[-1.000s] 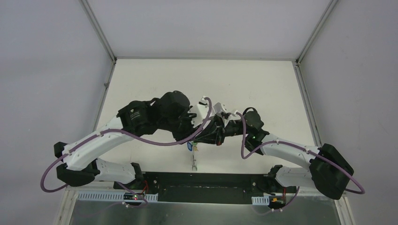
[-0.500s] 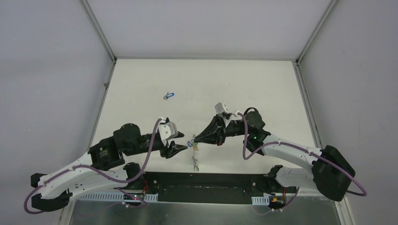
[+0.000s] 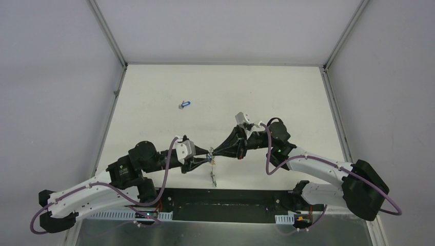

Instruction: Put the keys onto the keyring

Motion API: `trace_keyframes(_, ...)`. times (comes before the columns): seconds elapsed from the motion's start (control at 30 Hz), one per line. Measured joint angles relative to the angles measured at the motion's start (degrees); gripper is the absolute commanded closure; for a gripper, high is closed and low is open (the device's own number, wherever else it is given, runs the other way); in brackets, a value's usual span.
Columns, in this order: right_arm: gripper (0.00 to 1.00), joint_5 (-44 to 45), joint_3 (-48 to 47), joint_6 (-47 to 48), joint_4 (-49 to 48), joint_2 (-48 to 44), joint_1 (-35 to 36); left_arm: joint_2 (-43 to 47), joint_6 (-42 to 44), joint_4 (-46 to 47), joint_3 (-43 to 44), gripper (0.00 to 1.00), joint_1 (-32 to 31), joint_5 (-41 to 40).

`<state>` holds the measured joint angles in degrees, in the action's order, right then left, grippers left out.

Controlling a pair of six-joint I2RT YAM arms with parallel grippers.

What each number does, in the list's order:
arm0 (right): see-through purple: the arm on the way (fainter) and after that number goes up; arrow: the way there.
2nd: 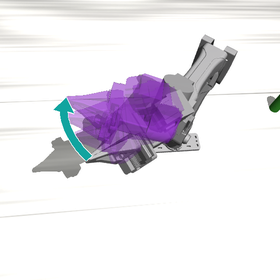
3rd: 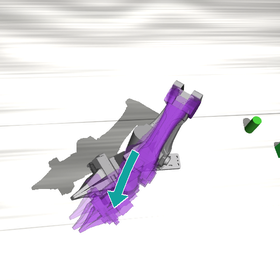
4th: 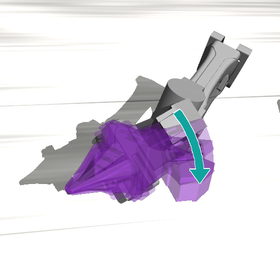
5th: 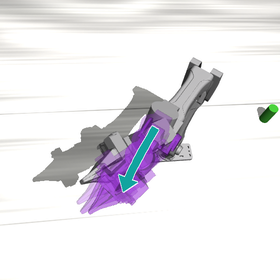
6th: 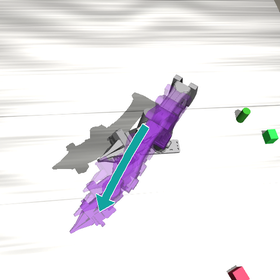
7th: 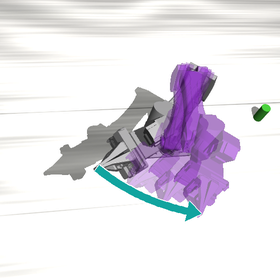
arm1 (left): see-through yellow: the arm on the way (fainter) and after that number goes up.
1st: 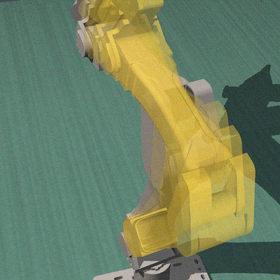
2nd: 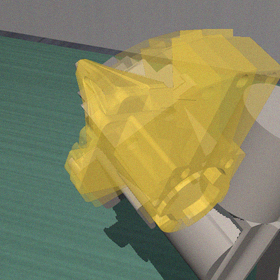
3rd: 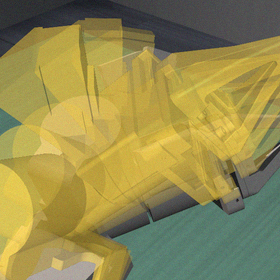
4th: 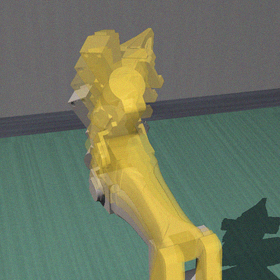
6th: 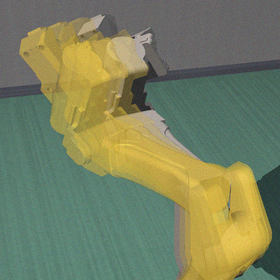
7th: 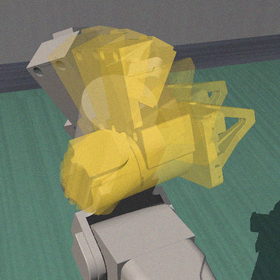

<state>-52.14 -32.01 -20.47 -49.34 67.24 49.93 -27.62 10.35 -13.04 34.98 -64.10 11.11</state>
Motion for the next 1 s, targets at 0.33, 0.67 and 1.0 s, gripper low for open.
trace_keyframes(0.33, 1.0, 0.24, 0.02, 0.0, 0.13, -0.04, 0.0, -0.83, 2.19, 0.9, 0.02, 0.97, 0.02, 2.34)
trace_keyframes(0.67, 1.0, -0.42, 0.52, 0.0, 0.83, -0.22, -0.02, -4.55, 3.65, -2.56, 2.45, 0.99, 0.02, 3.67)
trace_keyframes(1.0, 1.0, 0.15, 0.52, 0.02, 1.03, -0.24, -0.07, -9.88, 2.82, -4.57, 4.81, 0.78, 0.02, 4.63)
